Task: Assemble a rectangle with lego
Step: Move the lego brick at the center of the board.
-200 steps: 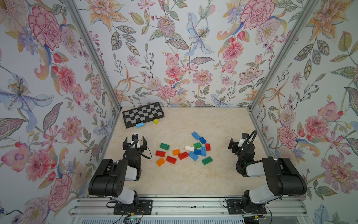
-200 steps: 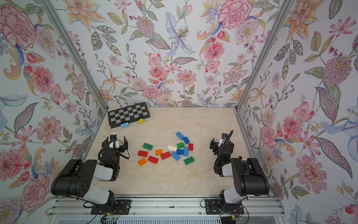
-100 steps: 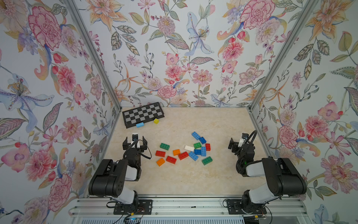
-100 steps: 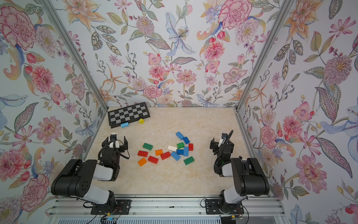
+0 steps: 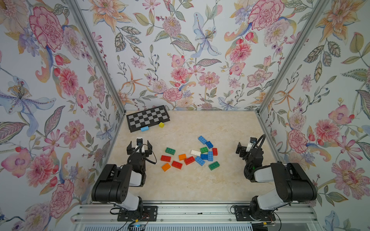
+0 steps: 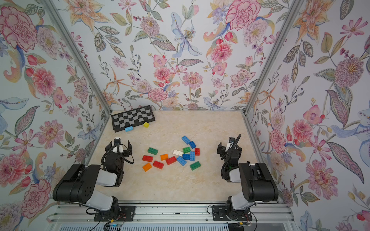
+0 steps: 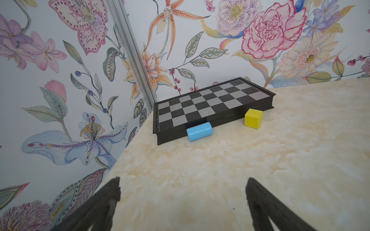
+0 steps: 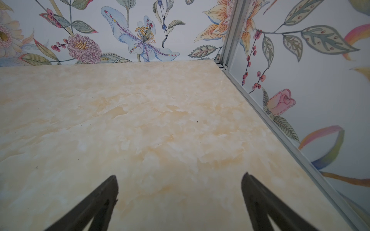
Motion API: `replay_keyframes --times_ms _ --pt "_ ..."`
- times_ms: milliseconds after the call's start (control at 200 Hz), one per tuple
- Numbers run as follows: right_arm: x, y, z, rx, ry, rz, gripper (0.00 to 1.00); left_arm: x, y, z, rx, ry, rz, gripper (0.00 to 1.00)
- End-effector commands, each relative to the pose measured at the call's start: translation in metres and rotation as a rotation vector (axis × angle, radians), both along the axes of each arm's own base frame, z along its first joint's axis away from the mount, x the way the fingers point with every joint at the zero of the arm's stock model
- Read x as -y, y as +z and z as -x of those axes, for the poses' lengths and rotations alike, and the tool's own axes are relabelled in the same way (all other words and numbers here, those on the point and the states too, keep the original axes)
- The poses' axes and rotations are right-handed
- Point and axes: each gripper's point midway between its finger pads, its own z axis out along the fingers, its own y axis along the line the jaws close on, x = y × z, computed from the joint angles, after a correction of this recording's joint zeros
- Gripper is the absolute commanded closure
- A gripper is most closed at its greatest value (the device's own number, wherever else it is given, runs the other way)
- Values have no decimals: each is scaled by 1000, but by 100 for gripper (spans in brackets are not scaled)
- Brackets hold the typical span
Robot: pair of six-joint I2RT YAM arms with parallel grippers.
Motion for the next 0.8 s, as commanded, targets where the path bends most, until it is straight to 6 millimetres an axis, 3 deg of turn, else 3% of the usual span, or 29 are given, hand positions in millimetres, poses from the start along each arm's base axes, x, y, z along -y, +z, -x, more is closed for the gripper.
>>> replay_keyframes --times_ms 0,50,95,250,595,766,796 --pt "-5 13 -7 49 20 3 0 -6 14 0 65 20 1 1" --pt "-5 13 -7 52 21 3 0 -6 23 3 109 22 5 1" --pt "-5 14 -8 49 19 5 0 -8 17 16 109 28 8 1" --pt "0 16 -9 30 -10 0 0 -8 25 28 148 29 10 1" --pt "7 40 -10 -38 -81 21 0 -3 42 22 117 20 -11 1" --pt "5 44 -3 -122 -138 -43 0 5 60 26 137 24 5 1" --pt "4 43 -1 -146 -150 -49 0 8 74 21 160 20 23 1"
